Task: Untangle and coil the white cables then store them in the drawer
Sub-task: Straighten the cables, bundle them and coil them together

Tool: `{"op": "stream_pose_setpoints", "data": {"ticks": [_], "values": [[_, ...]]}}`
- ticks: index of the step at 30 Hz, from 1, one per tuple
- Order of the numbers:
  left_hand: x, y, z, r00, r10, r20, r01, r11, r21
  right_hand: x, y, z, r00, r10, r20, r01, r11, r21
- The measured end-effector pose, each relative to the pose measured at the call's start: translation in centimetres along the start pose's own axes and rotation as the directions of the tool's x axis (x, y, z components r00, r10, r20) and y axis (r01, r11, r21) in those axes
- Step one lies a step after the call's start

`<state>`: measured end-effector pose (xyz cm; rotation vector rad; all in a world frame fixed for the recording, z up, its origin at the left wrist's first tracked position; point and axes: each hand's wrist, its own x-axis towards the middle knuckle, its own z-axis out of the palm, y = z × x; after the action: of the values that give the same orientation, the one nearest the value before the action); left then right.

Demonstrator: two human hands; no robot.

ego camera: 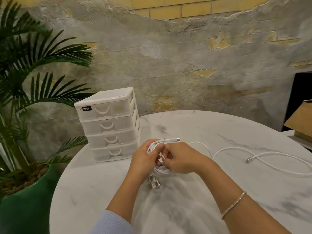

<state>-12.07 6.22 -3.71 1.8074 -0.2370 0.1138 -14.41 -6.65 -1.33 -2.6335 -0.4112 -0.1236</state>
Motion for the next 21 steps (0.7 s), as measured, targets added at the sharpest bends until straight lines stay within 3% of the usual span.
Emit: {"op": "stream_pose_setpoints", "data": {"ticks": [4, 7, 11, 17, 21], "values": [[-0.1, 0.4, -0.3, 0.979, -0.116, 0.170, 0.126, 0.991, -0.048, -0.2, 0.3, -0.3, 0.999, -0.007, 0.034, 0.005, 0.998, 0.064], [-0.3, 0.7, -0.3, 0.957, -0.158, 0.243, 0.201, 0.966, -0.161, -0.2, 0.5, -0.5, 0.998, 0.030, -0.057, -0.021, 0.988, 0.150], [-0.2, 0.5, -0.4, 0.980, -0.066, 0.187, 0.064, 0.998, 0.014, 0.0, 0.5, -0.5, 0.992, 0.043, -0.122, -0.016, 0.978, 0.210], [0.2, -0.2, -0.6, 0.987, 0.060, 0.151, -0.093, 0.971, 0.222, 0.5, 0.5, 0.1, 0.999, -0.012, -0.035, 0.014, 0.999, 0.048], [0.3, -0.1, -0.6, 0.984, 0.134, 0.121, -0.171, 0.908, 0.382, 0.7, 0.0, 0.5, 0.992, -0.026, -0.122, 0.021, 0.999, -0.045]]}}
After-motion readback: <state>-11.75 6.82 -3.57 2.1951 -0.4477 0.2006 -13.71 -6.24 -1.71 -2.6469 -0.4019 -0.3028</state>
